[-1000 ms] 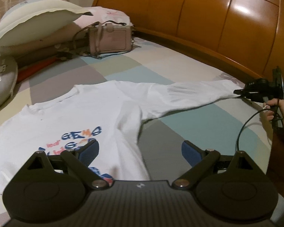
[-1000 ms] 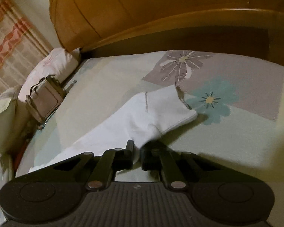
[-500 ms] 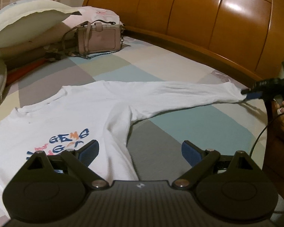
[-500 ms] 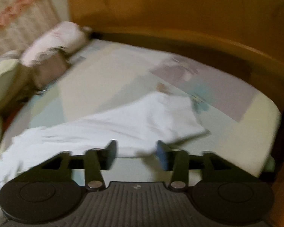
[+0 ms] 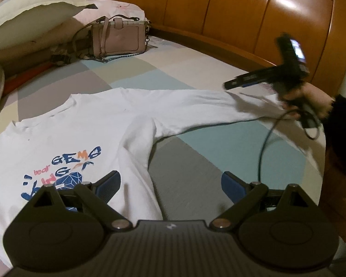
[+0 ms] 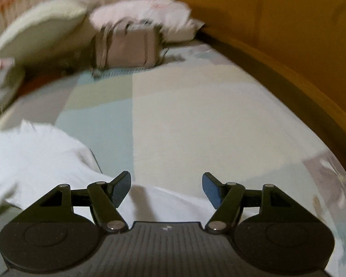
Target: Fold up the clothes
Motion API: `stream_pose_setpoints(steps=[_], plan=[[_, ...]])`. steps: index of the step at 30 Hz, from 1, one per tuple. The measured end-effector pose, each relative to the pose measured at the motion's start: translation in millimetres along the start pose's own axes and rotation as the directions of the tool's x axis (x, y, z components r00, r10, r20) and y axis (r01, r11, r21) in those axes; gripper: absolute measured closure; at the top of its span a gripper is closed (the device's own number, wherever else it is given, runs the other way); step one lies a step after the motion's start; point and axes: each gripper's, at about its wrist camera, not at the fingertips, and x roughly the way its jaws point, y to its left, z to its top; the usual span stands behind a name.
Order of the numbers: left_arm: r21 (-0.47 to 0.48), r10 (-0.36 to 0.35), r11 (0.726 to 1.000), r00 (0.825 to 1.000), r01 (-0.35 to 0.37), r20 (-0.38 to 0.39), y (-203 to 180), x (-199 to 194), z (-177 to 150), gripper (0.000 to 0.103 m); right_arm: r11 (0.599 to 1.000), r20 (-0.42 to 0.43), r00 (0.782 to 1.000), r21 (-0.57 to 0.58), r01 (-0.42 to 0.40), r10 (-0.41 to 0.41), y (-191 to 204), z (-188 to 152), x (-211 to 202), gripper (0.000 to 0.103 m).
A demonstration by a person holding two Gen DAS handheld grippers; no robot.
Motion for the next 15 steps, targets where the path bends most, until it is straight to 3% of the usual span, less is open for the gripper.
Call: stream_pose_setpoints(steps=[9, 12, 15], plan=[[-0.006, 0.004, 1.000, 1.000, -0.004, -0.010, 3, 5, -3, 0.009, 0.967, -0.092, 0.996, -0.255, -0.025, 0.002, 44, -22, -8, 0.030], [-0.007, -0.001, 1.000, 1.000, 0.001, -0.008, 3, 5, -3, 0.009, 0.948, -0.032, 0.999, -0.319, -0.007, -0.003, 51, -13, -21, 0.030], [-0.004, -0.007, 1.000, 1.000, 0.007, -0.005, 1, 4, -2, 0.009, 0.968, 0.013, 1.000, -0.252, -0.008, 0.011, 40, 9, -21, 0.030]])
